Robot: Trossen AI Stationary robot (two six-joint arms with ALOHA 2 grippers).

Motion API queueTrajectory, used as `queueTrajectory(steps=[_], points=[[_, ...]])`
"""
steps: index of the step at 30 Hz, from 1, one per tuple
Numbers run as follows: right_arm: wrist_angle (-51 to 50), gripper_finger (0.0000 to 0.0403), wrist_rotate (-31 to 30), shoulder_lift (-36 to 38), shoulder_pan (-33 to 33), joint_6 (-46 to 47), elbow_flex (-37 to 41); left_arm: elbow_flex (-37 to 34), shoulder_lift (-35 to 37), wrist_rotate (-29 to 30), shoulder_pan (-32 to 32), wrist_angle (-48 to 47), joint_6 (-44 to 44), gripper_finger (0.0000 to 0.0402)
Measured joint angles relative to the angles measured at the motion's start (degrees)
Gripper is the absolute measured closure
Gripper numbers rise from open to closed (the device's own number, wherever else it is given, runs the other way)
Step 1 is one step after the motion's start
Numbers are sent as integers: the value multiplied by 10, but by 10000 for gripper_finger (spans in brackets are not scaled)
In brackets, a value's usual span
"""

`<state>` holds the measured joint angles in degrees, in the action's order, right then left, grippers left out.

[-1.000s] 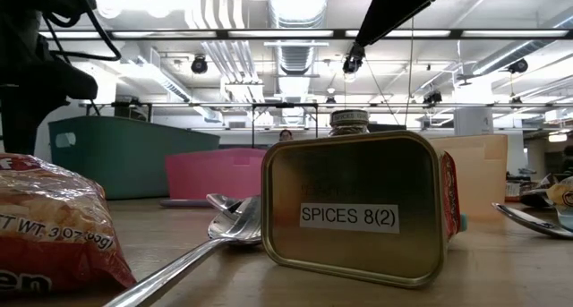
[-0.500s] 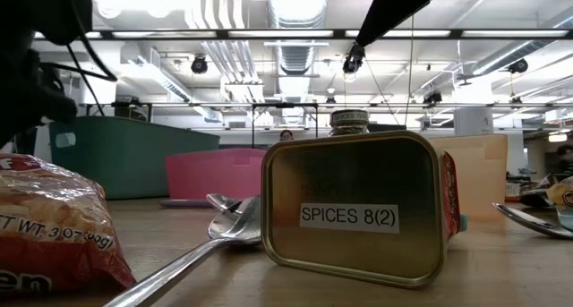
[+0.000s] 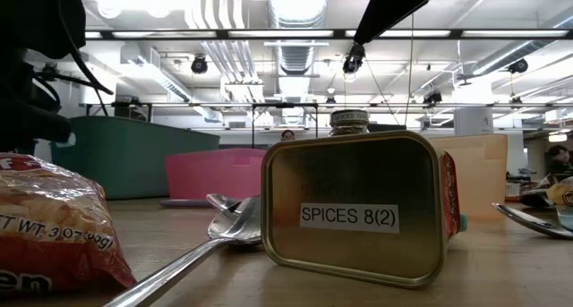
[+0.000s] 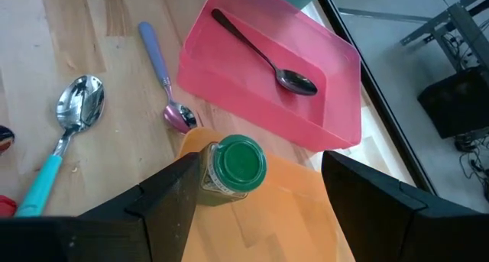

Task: Pick & Place Food Item
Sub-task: Put the white seasoning bottle into the orange bin

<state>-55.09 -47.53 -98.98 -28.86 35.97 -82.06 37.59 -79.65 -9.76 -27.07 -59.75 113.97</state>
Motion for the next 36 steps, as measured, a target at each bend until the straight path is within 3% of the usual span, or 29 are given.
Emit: queueTrajectory(steps=[7,15,19,26,28,31,36], points=[[1,131,0,0,0,0,0,-48,3,-1,0,84,1,117],[2,131,0,0,0,-1,0,-47,3,7,0,81,-2,138],[4,131,0,0,0,-1,0,-47,2,11,0,89,-9,203],[5,131,0,0,0,0,0,-47,2,20,0,113,-37,358],[5,131,0,0,0,0,0,-47,2,21,0,117,-37,382],[5,131,0,0,0,0,0,-43,1,23,0,119,-57,375],[6,131,0,0,0,0,0,-14,-2,20,2,132,-141,298]])
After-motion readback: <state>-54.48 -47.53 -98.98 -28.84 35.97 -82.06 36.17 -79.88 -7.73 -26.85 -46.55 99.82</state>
